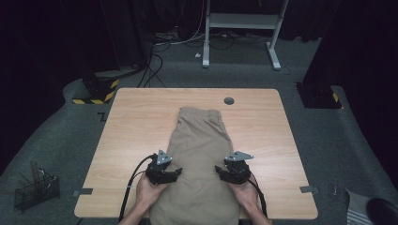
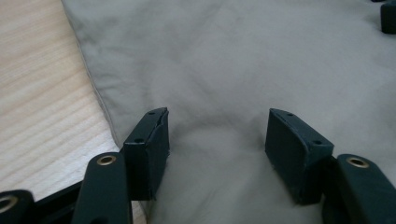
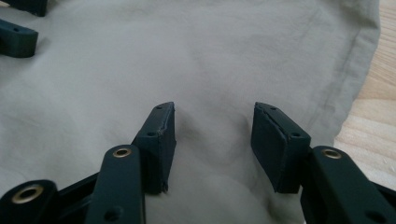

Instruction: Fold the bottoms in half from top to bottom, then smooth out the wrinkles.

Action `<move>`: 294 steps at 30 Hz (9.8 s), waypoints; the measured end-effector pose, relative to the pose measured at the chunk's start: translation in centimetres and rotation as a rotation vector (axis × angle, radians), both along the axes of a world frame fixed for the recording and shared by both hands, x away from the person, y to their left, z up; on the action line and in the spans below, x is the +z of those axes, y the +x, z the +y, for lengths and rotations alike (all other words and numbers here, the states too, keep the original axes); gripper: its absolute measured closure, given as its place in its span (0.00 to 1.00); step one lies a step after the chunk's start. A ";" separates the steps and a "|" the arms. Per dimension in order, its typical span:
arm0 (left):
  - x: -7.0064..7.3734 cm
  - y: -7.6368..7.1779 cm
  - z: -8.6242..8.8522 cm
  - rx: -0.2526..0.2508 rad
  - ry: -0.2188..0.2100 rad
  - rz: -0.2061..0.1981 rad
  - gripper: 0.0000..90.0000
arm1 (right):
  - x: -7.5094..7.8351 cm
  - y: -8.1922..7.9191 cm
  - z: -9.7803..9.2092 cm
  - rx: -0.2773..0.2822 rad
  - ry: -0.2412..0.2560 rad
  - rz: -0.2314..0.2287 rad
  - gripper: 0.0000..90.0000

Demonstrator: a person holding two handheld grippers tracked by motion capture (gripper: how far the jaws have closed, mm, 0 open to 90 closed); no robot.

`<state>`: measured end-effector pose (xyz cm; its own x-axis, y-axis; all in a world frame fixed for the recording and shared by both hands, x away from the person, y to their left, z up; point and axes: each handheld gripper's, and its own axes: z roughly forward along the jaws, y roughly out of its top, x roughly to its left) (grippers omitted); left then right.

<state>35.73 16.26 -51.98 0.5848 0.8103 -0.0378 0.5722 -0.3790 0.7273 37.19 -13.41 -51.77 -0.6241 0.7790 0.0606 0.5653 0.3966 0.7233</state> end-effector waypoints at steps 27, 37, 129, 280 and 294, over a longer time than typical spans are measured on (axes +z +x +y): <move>1.0 2.1 0.1 0.032 -0.013 -0.013 0.42 | 2.0 2.5 -0.9 -0.073 0.005 -0.022 0.51; 0.2 -0.9 0.6 0.060 -0.036 -0.024 0.42 | 0.8 -0.9 -0.5 -0.015 -0.017 -0.002 0.52; -0.5 3.6 0.7 0.141 -0.018 -0.048 0.59 | 0.1 3.6 -1.0 -0.163 -0.070 0.000 0.65; 10.2 3.2 3.8 0.018 -0.442 -0.071 0.93 | 10.9 0.6 -4.1 -0.004 0.130 -0.211 0.97; 9.6 4.1 3.7 0.038 -0.411 -0.067 0.93 | 10.3 1.7 -3.6 -0.023 0.122 -0.204 0.97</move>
<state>39.82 19.99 -42.37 0.5666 0.7568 -0.3258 0.5267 -0.0286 0.8496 38.93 -17.03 -41.52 -0.6151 0.7879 0.0293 0.4101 0.2880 0.8654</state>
